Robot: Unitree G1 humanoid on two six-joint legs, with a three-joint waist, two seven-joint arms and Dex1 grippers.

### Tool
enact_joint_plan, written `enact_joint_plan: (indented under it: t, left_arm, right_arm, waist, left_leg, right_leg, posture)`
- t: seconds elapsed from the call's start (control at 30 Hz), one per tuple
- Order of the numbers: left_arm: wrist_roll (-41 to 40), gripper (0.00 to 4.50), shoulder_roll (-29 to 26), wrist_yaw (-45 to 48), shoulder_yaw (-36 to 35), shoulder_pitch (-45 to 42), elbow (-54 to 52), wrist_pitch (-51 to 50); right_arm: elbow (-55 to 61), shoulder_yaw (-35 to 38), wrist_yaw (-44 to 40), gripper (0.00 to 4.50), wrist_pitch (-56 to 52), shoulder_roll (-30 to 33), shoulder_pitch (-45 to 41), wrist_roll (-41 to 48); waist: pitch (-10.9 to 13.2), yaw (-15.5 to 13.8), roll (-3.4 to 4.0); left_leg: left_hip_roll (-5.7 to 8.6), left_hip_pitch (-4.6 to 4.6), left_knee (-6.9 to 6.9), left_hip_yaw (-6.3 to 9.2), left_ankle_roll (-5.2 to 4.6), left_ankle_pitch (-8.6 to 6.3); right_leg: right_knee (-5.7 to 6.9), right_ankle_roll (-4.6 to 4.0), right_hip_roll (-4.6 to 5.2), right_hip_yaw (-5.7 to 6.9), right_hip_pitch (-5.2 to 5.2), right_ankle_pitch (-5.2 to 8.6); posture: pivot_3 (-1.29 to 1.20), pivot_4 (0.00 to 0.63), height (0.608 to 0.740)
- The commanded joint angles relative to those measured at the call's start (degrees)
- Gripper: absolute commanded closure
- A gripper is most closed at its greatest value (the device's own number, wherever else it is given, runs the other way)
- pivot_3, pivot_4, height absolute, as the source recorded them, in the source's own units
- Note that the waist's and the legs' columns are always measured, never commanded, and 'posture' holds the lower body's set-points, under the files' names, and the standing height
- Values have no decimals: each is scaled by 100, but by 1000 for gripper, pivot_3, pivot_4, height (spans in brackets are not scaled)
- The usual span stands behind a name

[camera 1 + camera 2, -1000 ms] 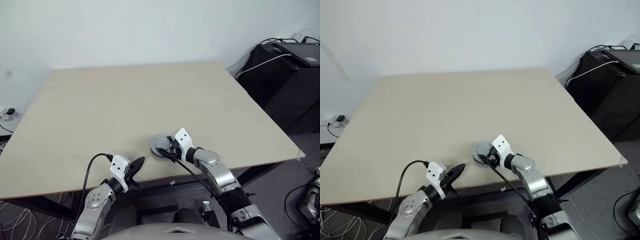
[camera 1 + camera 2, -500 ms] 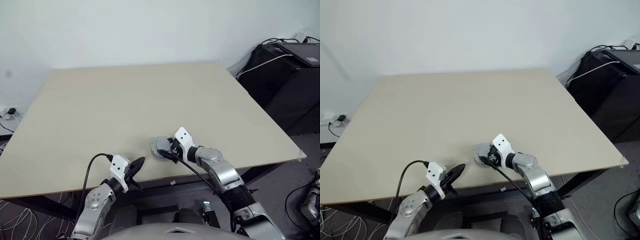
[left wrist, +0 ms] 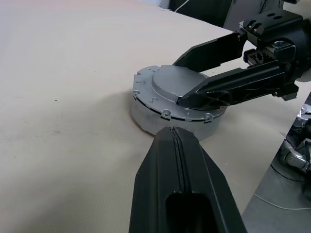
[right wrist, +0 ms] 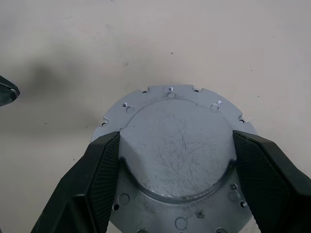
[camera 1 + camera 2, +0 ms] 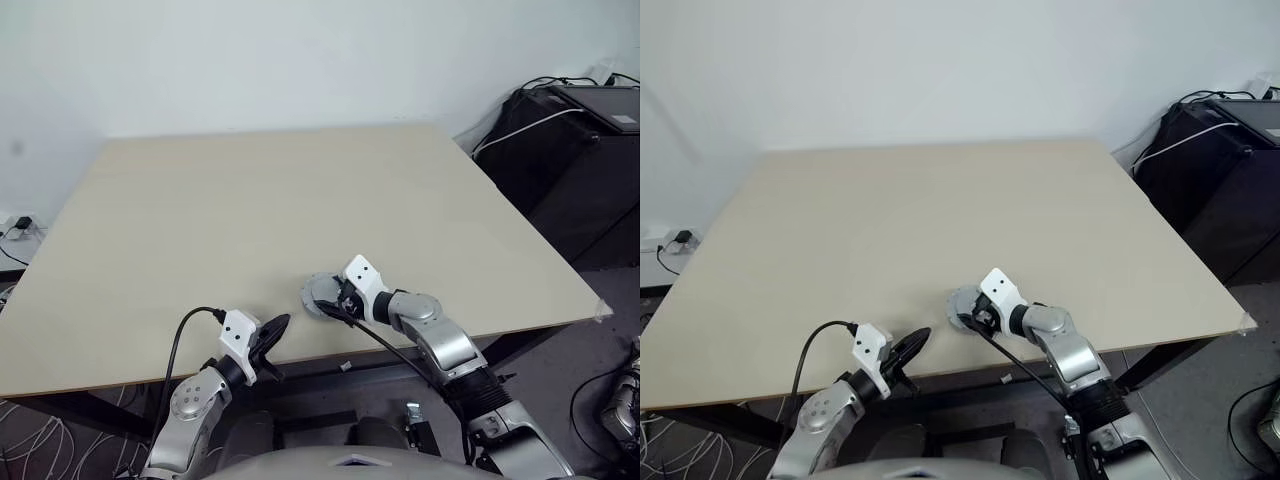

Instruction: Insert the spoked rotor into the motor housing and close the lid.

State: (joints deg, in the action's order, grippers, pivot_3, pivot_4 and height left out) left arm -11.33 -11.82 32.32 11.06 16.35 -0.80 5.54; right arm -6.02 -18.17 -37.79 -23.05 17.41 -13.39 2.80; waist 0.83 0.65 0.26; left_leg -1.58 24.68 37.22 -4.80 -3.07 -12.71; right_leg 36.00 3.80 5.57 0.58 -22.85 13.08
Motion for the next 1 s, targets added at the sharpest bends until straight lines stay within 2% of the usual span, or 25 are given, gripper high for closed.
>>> enact_joint_plan:
  t: [0.03,1.0]
  left_arm:
    - [15,4500,-7,-15,-20,-46,-235,87]
    - [58,4500,-27,-123,-35,-65,-236,9]
  right_arm:
    - [-26,-21,3,1292,-79,101,-66,-135]
    - [-257,-200,170,1292,-933,216,-267,-326]
  waist:
    - [0,-1,1]
    - [-48,-3,28]
  left_leg:
    - [0,0,0,0,0,0]
    - [-1,-6,2,1,0,0]
  right_leg:
    - [0,0,0,0,0,0]
    - [2,-6,1,1,4,-6]
  posture:
    - [0,0,740]
    - [0,0,740]
